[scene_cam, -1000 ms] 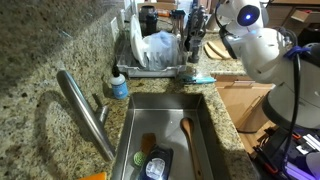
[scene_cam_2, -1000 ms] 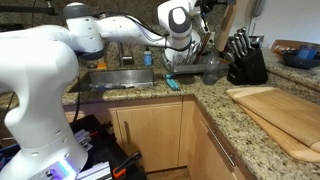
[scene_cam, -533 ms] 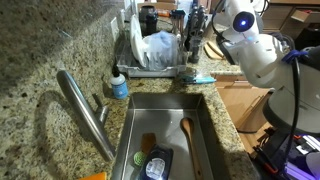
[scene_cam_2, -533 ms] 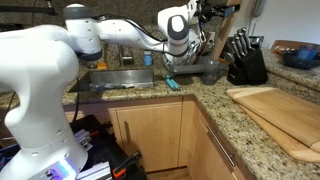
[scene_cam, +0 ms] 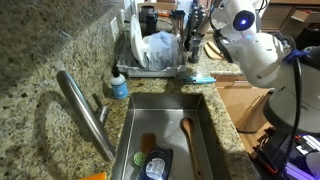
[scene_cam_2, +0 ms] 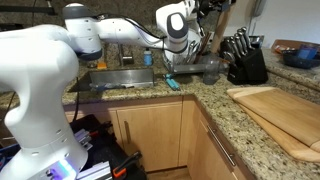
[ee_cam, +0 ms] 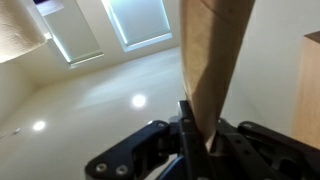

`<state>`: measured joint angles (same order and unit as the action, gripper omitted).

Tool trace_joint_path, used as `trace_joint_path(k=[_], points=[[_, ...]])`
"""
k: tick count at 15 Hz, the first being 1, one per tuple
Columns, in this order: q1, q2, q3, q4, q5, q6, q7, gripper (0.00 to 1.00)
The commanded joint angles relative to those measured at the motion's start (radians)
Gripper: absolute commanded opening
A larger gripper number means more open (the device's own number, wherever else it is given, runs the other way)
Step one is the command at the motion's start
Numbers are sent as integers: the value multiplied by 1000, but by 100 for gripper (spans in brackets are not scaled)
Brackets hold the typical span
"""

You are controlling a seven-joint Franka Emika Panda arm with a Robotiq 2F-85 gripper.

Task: Pick the object and put it in the cup

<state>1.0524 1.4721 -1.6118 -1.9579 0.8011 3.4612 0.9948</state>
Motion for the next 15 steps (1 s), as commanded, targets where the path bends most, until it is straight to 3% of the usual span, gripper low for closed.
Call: trace_joint_path(k=[1, 6, 7, 11, 14, 15], points=[[0, -1, -8, 11, 4, -2, -2, 0], [-30, -6, 3, 73, 77, -5, -100, 0], [-3, 0, -5, 38, 42, -5, -45, 0], [-2, 0, -5, 40, 44, -5, -45, 0], [-19, -6, 2, 49, 95, -6, -152, 0], [-22, -5, 5, 47, 100, -6, -174, 14]])
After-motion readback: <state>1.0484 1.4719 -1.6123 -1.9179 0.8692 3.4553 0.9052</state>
